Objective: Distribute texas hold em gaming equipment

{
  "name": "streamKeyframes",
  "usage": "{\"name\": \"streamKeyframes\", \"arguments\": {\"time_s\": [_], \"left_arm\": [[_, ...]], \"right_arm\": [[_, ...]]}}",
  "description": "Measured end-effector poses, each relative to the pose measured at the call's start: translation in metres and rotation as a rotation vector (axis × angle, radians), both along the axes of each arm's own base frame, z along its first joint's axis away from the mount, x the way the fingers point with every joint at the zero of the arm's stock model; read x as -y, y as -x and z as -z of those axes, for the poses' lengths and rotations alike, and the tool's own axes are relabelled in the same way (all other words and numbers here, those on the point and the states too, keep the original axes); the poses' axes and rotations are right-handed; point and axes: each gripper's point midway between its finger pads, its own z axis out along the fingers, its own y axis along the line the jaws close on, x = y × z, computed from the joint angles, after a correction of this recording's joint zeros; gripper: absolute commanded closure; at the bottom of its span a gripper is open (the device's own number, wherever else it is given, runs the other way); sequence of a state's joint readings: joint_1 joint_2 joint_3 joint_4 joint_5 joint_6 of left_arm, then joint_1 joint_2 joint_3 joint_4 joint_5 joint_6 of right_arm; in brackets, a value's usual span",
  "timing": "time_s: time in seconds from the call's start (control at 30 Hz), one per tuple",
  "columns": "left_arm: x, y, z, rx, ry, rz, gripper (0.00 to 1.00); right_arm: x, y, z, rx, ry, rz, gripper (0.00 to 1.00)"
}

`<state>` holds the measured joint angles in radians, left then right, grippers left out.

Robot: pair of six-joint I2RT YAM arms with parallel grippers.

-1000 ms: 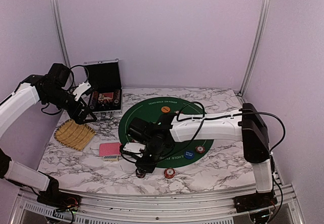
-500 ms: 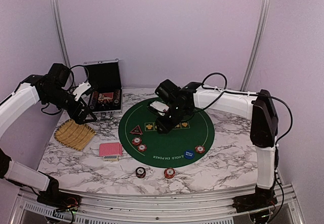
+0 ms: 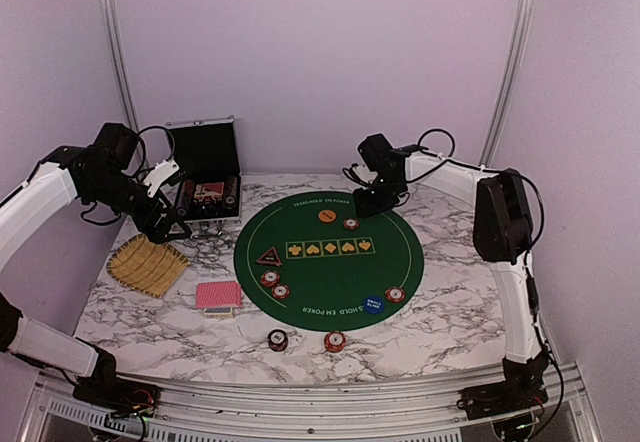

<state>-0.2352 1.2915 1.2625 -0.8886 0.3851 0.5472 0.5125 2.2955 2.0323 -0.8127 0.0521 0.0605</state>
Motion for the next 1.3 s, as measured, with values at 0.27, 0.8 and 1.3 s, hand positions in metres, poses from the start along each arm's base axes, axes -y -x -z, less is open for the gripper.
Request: {"name": "streamKeyframes", "arguments": {"time_s": [0.27, 0.8, 1.3], "left_arm": [[0.0, 0.0, 0.001, -0.002, 0.0, 0.0, 0.01], [0.001, -0.001, 0.002, -0.009, 0.004, 0.003, 0.01], [0.001, -0.001, 0.002, -0.009, 0.004, 0.003, 0.01]], "right_arm": [[0.029, -0.01, 0.047, -0.074, 0.047, 0.054, 0.85], [0.025, -0.017, 0.061, -0.075, 0.046, 0.044, 0.54], [0.021, -0.027, 0.041, -0.035, 0.036, 0.044, 0.5]]}}
